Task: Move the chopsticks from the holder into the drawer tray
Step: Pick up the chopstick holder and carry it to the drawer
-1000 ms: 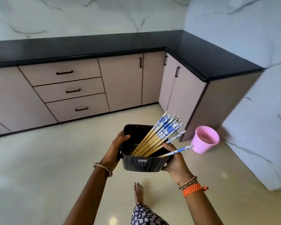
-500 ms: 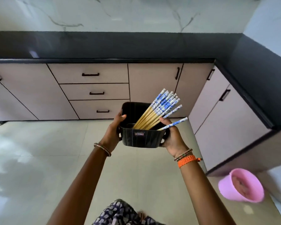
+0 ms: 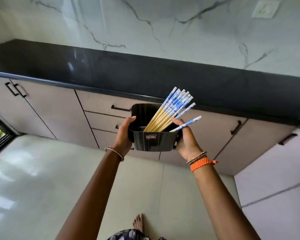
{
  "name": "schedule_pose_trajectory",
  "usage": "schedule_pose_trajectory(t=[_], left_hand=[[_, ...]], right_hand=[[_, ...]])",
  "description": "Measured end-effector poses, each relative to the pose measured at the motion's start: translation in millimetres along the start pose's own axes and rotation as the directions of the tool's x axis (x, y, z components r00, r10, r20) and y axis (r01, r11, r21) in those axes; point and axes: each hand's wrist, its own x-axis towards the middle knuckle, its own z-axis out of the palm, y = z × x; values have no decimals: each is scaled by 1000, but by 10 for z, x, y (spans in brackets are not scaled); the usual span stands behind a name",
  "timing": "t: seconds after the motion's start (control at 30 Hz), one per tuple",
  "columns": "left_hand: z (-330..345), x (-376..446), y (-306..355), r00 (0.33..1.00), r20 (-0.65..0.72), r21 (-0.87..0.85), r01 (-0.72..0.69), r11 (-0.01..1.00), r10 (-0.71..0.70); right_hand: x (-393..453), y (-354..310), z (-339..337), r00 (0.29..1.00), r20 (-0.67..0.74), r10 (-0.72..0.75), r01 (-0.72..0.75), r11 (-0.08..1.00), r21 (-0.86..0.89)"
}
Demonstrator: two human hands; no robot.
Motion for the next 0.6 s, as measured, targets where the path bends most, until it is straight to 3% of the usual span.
schedule_pose_trajectory(t=[0.17, 0.4, 0.6], left_hand=[[-228, 956, 118, 995, -102, 18, 19, 1000, -17], [-528, 2435, 376, 975, -220, -8, -12, 1000, 10], [-746, 3620, 719, 963, -268, -128, -36, 991, 0]], right_hand=[[1000, -188, 176, 997, 76, -18, 6, 987, 163], [2442, -568, 336, 991, 117, 59, -83, 976, 204], [3649, -1115, 596, 985, 169, -28, -45, 911, 410]])
